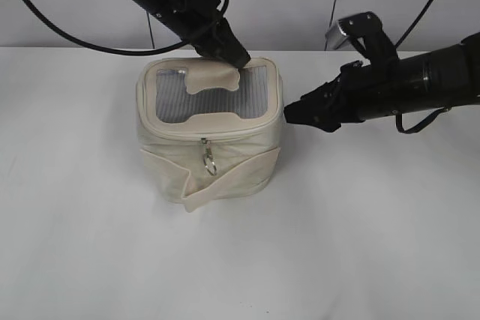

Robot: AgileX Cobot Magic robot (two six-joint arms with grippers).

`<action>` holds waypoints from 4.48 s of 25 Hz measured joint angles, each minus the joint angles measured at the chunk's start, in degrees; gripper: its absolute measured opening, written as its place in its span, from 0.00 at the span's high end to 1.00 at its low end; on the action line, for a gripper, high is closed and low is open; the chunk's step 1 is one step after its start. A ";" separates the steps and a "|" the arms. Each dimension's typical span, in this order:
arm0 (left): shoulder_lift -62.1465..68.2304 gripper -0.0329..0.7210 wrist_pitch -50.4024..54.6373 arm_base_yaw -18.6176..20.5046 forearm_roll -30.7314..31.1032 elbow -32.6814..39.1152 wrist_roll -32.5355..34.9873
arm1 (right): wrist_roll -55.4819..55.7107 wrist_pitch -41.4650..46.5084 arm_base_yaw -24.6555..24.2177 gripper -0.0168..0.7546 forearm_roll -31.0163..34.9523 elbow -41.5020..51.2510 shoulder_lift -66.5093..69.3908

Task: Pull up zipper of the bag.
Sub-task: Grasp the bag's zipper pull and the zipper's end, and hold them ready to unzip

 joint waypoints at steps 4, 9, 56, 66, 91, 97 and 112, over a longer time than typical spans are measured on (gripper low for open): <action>0.00 0.92 0.00 0.00 0.00 0.00 0.00 | -0.04 0.19 0.02 0.47 0.71 0.00 3.19; 0.00 0.92 0.00 0.00 0.00 0.00 0.00 | -2.53 1.06 0.02 0.47 3.52 0.00 4.31; 0.00 0.92 -0.60 0.00 0.28 0.00 -0.43 | 9.27 0.40 0.88 0.46 -3.22 -9.85 9.53; 0.00 0.92 -1.21 0.04 0.94 0.00 -0.47 | 16.89 -4.42 3.69 0.61 -10.19 -14.01 11.21; 0.06 0.92 -2.80 -0.14 1.72 0.00 -4.50 | 23.00 -1.77 2.36 0.82 -16.83 -2.52 0.67; 0.06 0.92 -2.75 -0.14 1.72 0.00 -4.55 | 11.77 -5.11 2.36 0.48 -3.74 -2.52 2.83; 0.06 0.92 -4.20 0.30 2.97 -0.05 -4.73 | 0.92 -7.84 5.28 0.59 9.00 -12.77 13.75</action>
